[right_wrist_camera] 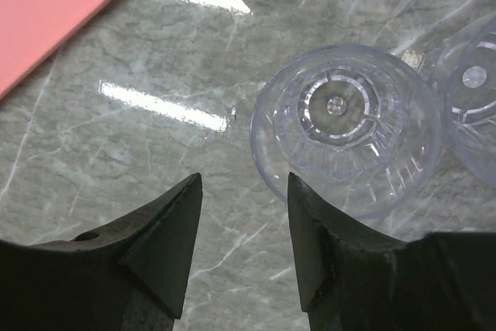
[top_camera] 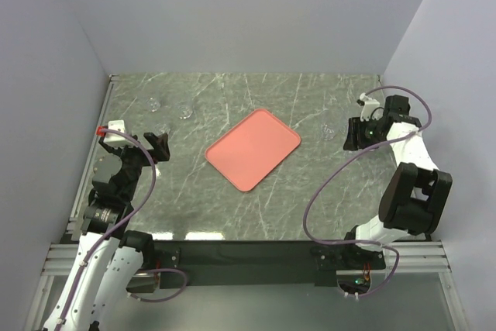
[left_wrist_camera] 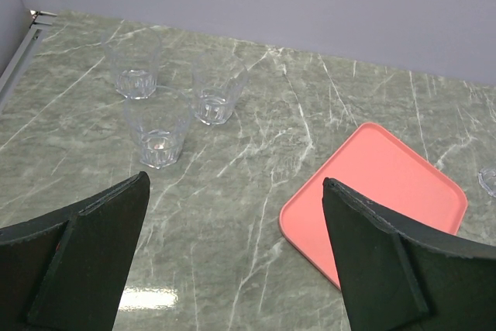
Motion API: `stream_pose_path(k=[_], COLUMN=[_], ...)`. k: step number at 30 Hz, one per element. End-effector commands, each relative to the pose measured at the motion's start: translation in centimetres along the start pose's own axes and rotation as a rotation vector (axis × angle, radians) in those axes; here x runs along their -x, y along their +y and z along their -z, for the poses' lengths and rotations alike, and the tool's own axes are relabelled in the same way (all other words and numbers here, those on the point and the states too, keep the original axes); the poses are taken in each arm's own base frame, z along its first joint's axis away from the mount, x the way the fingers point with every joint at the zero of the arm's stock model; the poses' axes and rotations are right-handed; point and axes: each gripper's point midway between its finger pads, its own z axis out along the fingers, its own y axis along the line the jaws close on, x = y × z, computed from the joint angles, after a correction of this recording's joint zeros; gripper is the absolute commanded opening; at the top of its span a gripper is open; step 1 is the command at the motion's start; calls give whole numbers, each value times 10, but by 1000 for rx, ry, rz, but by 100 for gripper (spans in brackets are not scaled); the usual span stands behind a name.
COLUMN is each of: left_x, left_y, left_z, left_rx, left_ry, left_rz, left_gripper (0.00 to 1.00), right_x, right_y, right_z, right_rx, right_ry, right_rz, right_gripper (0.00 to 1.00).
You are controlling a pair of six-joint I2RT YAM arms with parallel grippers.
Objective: Place the glasses into the tray
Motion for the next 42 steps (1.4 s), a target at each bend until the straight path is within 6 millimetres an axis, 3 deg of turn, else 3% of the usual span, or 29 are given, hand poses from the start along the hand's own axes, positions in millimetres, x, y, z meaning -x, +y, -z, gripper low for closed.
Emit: stream_pose_path(k=[1,10,14,15,17,21,33,42], left_x=[6,6,5,5,5,6,6,6], left_y=[-6,-5,-6,-6,-6,-6,-7,-8], left_z=[-1,0,0,-1,-1,0,1,1], left_rx=[-31,-29,-31,-30,-30,-32,-39,-43], left_ry=[-31,-32,-31,-30,-30,-32,-35,-38], left_rz=[-11,-12,-12,-13,-13,-12,-13,-15], left_gripper=[99,99,99,99,99,99,99,99], right_x=[13,3,2,2,1,1,3,6], right_y=[-7,-13,-7,-7,-6,-3,51,101], right_z=[0,-16,-18,-18,-19,-17,24,32], right_rx=[-48,-93,-95,-97,-97,-82,85,181], right_ry=[-3,63,65,65,69,76,-46,-91], right_rz=[50,84,108,114,122,140,311,449], right_gripper=[54,39,26,17,10,0,0,0])
